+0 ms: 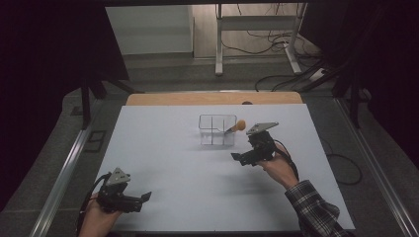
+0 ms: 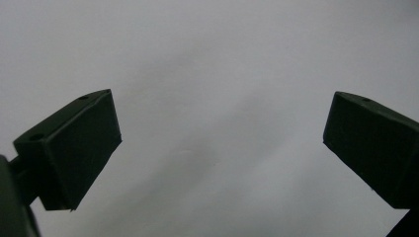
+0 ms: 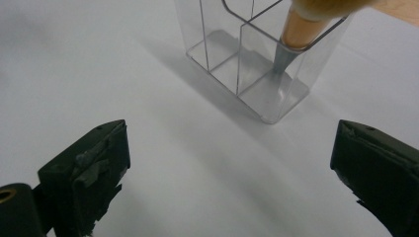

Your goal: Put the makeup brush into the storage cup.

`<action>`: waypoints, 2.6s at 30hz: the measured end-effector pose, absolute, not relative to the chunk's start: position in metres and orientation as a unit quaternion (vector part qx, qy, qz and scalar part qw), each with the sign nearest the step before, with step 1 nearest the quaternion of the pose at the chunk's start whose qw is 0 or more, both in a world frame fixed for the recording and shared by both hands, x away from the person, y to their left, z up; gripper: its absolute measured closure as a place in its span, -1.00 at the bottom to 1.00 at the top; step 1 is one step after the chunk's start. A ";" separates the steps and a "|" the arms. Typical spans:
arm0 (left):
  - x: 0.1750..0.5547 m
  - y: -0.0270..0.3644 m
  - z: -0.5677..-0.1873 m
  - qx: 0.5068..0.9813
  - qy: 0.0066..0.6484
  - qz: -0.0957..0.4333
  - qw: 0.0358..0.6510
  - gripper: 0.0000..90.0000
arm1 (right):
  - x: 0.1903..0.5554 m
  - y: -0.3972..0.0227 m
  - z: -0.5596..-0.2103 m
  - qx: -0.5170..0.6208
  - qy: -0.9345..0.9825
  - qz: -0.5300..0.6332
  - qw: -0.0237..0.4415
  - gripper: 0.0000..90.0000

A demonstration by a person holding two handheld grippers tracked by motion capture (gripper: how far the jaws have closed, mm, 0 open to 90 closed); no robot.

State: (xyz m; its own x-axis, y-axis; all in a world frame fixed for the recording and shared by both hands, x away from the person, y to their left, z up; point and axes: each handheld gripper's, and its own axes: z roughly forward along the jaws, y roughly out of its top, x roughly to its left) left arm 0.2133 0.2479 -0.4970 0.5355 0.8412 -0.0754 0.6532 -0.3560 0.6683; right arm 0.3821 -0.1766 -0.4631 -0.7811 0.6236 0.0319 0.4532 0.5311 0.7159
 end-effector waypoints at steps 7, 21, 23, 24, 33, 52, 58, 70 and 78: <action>0.213 0.248 -0.497 0.812 0.460 0.142 0.330 -0.97 | 0.377 -0.179 -0.464 0.309 0.869 0.369 0.113 -0.95; 0.213 0.248 -0.497 0.811 0.461 0.143 0.330 -0.97 | 0.368 -0.183 -0.466 0.304 0.872 0.367 0.112 -0.95; 0.213 0.248 -0.497 0.811 0.461 0.143 0.330 -0.97 | 0.366 -0.184 -0.466 0.304 0.872 0.367 0.112 -0.96; 0.213 0.248 -0.497 0.812 0.461 0.143 0.330 -0.97 | 0.366 -0.184 -0.465 0.304 0.872 0.367 0.111 -0.96; 0.213 0.248 -0.497 0.812 0.461 0.142 0.330 -0.97 | 0.360 -0.188 -0.463 0.304 0.871 0.370 0.112 -0.96; 0.213 0.248 -0.497 0.810 0.462 0.143 0.331 -0.97 | 0.349 -0.201 -0.462 0.305 0.870 0.369 0.117 -0.96; 0.213 0.248 -0.497 0.810 0.462 0.143 0.330 -0.97 | 0.345 -0.205 -0.461 0.308 0.870 0.368 0.117 -0.96; 0.214 0.249 -0.497 0.810 0.463 0.143 0.330 -0.97 | 0.340 -0.217 -0.461 0.317 0.866 0.369 0.118 -0.96; 0.214 0.249 -0.497 0.810 0.463 0.143 0.330 -0.97 | 0.336 -0.225 -0.461 0.325 0.863 0.369 0.117 -0.96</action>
